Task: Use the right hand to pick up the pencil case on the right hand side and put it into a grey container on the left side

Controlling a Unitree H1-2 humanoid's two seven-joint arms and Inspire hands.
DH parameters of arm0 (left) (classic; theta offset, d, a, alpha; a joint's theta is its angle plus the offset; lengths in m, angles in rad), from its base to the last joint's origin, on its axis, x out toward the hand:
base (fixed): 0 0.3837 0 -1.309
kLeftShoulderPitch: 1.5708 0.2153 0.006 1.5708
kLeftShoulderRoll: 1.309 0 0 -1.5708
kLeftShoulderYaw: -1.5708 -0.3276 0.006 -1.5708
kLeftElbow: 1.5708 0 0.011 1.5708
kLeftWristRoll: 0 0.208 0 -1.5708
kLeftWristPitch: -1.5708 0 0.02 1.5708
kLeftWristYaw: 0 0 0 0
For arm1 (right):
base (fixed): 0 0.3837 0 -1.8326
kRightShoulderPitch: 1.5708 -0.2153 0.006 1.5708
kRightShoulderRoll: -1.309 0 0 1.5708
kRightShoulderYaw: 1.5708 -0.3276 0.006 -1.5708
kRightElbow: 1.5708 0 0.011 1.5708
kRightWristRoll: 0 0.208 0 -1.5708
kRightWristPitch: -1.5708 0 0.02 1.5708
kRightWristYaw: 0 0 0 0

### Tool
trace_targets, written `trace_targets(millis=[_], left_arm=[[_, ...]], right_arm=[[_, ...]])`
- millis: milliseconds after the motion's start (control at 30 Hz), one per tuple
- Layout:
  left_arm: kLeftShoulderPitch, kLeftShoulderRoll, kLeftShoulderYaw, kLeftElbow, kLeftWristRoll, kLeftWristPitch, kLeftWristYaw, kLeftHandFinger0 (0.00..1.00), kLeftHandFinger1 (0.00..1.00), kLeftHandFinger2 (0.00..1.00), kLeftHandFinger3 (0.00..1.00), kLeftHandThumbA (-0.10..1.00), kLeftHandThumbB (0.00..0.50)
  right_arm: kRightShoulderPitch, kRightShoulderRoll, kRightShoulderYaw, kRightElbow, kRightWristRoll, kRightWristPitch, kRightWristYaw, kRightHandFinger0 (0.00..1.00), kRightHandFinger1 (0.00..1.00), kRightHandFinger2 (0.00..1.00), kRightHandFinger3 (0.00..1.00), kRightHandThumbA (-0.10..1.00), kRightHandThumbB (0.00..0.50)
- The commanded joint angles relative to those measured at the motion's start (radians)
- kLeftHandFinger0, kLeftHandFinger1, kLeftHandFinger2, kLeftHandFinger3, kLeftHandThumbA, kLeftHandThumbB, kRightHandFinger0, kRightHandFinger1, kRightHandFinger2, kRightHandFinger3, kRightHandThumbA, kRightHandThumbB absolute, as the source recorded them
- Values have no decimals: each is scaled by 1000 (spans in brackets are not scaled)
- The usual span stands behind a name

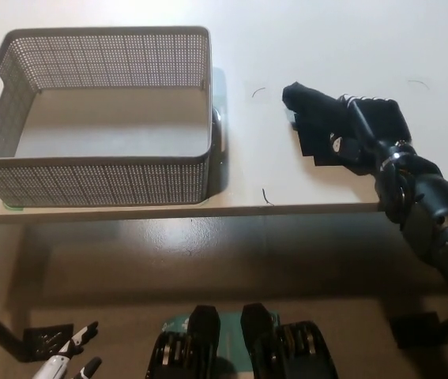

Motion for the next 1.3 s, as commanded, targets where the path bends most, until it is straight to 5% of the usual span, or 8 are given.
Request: trace_targets(millis=[0, 100, 200, 333, 633, 833, 967, 1267], left_arm=[[2, 27, 2, -8, -7, -53, 13, 1000, 1000, 1000, 1000, 1000, 314], [1, 25, 4, -6, -6, -53, 12, 1000, 1000, 1000, 1000, 1000, 323], [7, 24, 5, -9, -5, -53, 16, 1000, 1000, 1000, 1000, 1000, 324], [13, 23, 10, -9, -10, -51, 7, 1000, 1000, 1000, 1000, 1000, 324], [36, 22, 8, -17, -4, -39, 4, 1000, 1000, 1000, 1000, 1000, 315], [40, 25, 5, -19, 10, -27, 3, 1000, 1000, 1000, 1000, 1000, 318], [42, 27, 1, -33, 25, -12, 1, 1000, 1000, 1000, 1000, 1000, 317], [45, 23, -1, -45, 10, 12, -18, 1000, 1000, 1000, 1000, 1000, 304]], right_arm=[[-70, -58, -28, -46, 12, -135, -167, 0, 5, 455, 360, -100, 228], [-101, -63, -30, -56, 4, -140, -202, 0, 0, 439, 334, -100, 194], [-141, -65, -41, -74, 6, -152, -212, 0, 97, 703, 558, -100, 172], [-183, -56, -47, -95, 0, -147, -211, 0, 248, 821, 723, -100, 200], [-271, -5, -47, -193, -13, -128, -161, 0, 459, 814, 1000, -100, 105], [-324, 58, -21, -233, -52, -132, -177, 0, 373, 788, 919, -100, 196], [-367, 112, -14, -248, -56, -88, -138, 2, 419, 819, 981, -100, 163], [-470, 254, 24, -193, -77, -77, -104, 0, 282, 771, 805, -100, 226]])
